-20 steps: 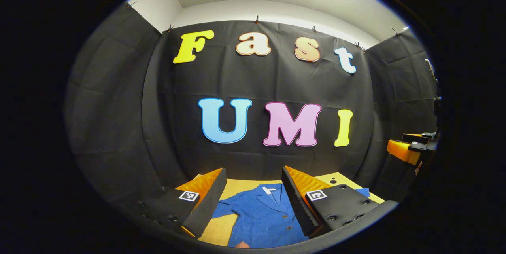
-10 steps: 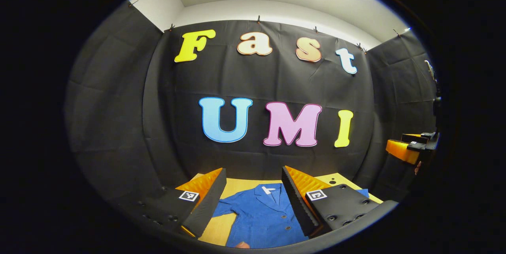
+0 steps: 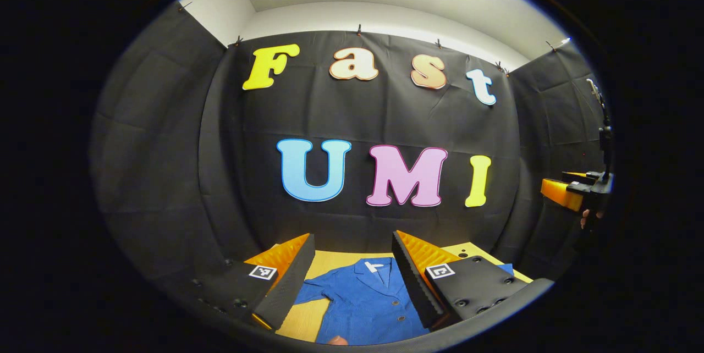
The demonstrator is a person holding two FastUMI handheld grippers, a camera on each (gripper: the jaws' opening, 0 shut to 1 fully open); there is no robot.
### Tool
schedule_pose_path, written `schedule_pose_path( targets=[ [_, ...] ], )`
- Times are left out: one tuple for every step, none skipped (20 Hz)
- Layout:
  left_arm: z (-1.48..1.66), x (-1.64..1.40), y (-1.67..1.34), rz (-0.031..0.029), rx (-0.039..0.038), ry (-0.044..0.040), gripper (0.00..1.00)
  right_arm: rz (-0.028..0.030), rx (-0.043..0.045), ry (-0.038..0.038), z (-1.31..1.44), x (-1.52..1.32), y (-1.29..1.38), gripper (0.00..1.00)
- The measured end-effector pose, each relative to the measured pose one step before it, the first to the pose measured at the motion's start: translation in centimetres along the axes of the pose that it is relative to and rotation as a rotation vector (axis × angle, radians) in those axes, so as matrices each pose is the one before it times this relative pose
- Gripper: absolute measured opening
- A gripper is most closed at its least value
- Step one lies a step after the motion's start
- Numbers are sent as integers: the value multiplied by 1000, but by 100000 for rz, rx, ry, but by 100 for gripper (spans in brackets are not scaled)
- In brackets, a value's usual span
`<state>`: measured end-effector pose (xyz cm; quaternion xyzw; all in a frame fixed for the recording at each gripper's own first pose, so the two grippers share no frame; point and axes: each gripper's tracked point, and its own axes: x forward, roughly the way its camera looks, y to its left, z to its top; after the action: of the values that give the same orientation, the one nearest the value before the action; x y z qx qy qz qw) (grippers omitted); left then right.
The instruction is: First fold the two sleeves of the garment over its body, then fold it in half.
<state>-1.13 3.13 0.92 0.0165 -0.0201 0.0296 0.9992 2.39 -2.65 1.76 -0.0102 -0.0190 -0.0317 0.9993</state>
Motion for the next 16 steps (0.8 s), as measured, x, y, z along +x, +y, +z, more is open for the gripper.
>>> schedule_pose_path(
  targets=[
    [74, 87, -89, -208, 117, -280, 81, -288, -445, -215, -210, 77, -291, 99],
    [-1, 213, -262, -618, 36, -257, 81, -486, -850, 246, -559, 173, -626, 95],
    [37, 340, -402, -832, -373, -171, 81, -301, -477, 339, -590, 224, -607, 95],
    [-318, 499, -649, -1333, -907, 242, 80, -357, 472, 1085, -753, 144, -712, 96],
    [-208, 495, -734, -1545, -1125, 545, 81, -51, 832, 723, -820, 225, -831, 99],
    [-445, 555, -852, -1487, -1004, 781, 81, -738, 220, 1662, -959, 372, -1013, 99],
    [-274, 571, -858, -1334, -889, 941, 80, -2057, -843, 2789, -1586, 637, -1465, 96],
    [-205, 554, -884, -1695, -625, 631, 80, -1282, -1732, 5261, -2380, 1001, -1387, 95],
    [55, 663, -1102, -1854, -283, -5, 82, 402, -113, 8064, -2765, 886, -853, 99],
    [55, 761, -929, -1406, 418, -99, 81, 1425, 3075, 8164, -2687, 890, -600, 99],
    [-89, 843, -725, -495, 1022, -88, 81, 542, 5050, 4722, -2095, 1065, -784, 96],
    [56, 708, -411, 277, 965, 74, 81, -860, 3916, 2327, -1342, 1520, -1038, 96],
    [-13, 792, -350, 840, 737, 103, 81, -1974, 1864, 1441, -1370, 1782, -1727, 100],
    [-86, 828, -438, 700, 289, 504, 81, -2606, -1573, 970, -1228, 1791, -1651, 99],
    [-238, 822, -566, 477, -8, 842, 81, -2241, -3360, 1063, -1313, 1915, -1454, 99],
    [-273, 870, -618, 93, -190, 694, 81, -700, -4092, 1874, -1842, 1981, -1119, 99]
  ],
)
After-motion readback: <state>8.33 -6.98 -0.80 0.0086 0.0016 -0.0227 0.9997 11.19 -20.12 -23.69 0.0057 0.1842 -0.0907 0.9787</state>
